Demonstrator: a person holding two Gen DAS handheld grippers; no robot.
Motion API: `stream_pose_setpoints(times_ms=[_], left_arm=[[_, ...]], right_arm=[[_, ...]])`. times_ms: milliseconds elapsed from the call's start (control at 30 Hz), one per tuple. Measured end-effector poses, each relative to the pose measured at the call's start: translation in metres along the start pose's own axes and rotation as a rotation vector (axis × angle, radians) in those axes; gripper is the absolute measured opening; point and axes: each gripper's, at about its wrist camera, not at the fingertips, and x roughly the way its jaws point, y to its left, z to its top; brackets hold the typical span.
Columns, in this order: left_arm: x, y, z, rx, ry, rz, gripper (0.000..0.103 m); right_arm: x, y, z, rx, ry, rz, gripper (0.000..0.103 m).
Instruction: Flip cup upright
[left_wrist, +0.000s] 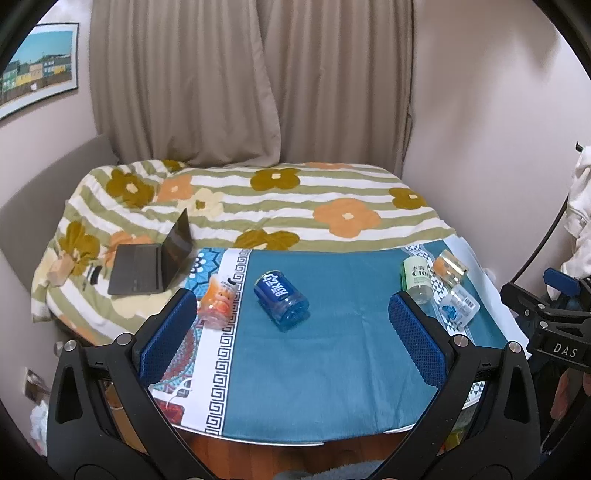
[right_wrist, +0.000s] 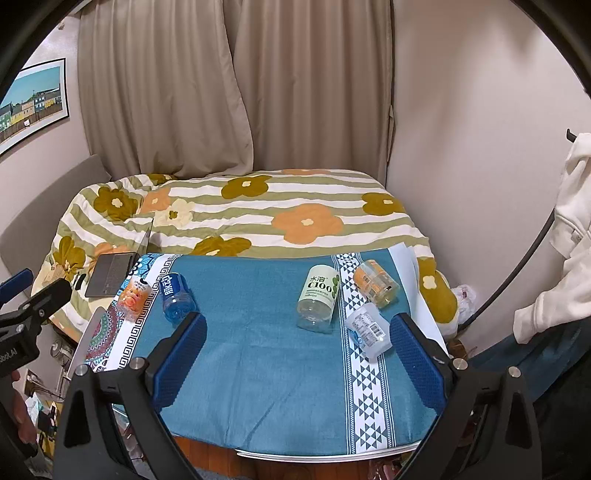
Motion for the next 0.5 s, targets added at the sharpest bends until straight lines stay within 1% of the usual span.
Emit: stream_pose_setpoints(times_ms=[500], left_arm=[[0.0071, 0.0047, 0.0011, -0.007, 0.01, -0.007, 0.103]], right_arm=[[0.0037, 0.0031, -0.0007, 0.002, 0.005, 0.0, 0.099]])
